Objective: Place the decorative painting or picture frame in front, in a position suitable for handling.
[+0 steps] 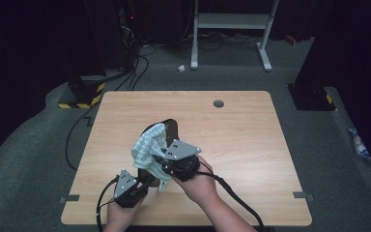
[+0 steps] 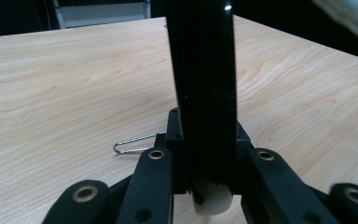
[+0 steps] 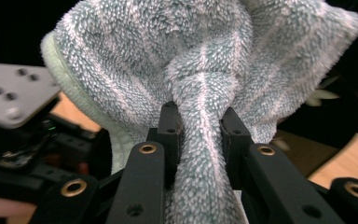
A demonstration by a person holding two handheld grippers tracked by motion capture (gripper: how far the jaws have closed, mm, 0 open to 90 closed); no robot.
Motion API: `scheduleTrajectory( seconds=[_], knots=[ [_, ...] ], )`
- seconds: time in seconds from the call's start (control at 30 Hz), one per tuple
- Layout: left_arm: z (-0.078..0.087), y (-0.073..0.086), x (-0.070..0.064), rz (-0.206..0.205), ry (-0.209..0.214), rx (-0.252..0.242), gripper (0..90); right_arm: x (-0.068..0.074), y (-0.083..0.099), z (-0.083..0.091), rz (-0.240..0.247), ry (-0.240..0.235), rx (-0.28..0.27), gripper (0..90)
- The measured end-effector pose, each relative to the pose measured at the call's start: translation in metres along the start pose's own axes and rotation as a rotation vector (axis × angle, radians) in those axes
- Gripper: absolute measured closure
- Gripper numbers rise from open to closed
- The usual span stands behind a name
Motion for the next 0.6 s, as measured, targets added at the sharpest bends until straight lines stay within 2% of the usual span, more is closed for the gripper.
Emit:
scheduleTrajectory(
  seconds=[0.07,0.2,0.23,0.33,0.37,0.4,0.43,0.47,0.53,0.6],
  knots=[
    [0.000,0.000,0.001,0.010,0.003,-0.001,78.0,0.000,0.002,-0.001,0.004,0.006,0.006,74.5],
    [0.000,0.000,0.001,0.009,0.005,0.000,78.0,-0.015,0.010,-0.004,-0.006,0.046,0.034,74.5],
    [0.000,0.000,0.001,0.013,0.007,0.001,78.0,-0.029,0.014,-0.006,-0.034,0.067,0.050,74.5],
    [0.000,0.000,0.001,0.009,0.006,0.001,78.0,-0.055,0.019,-0.007,-0.075,0.112,0.057,74.5],
    [0.000,0.000,0.001,0.009,0.006,0.001,78.0,-0.055,0.019,-0.007,-0.075,0.112,0.057,74.5],
    [0.000,0.000,0.001,0.008,0.006,0.002,78.0,-0.064,0.021,-0.007,-0.088,0.130,0.056,74.5],
    [0.000,0.000,0.000,0.010,0.004,0.002,78.0,-0.081,0.026,-0.008,-0.118,0.164,0.065,74.5],
    [0.000,0.000,0.000,0.010,0.004,0.002,78.0,-0.081,0.026,-0.008,-0.118,0.164,0.065,74.5],
    [0.000,0.000,0.000,0.003,0.002,0.004,78.0,-0.095,0.031,-0.009,-0.131,0.196,0.078,74.5],
    [-0.001,0.000,0.000,0.012,0.001,0.000,78.1,-0.110,0.038,-0.009,-0.147,0.229,0.098,74.4]
  ],
)
Point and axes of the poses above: each handheld gripper's, and its own axes: z roughly backward along the jaws, y roughly out of its underside, x roughly to its left, the point moved 6 cm from there along -z, roughly forward along the jaws, and after that the axes turned 8 degrees about -x, right-handed, at the moved point
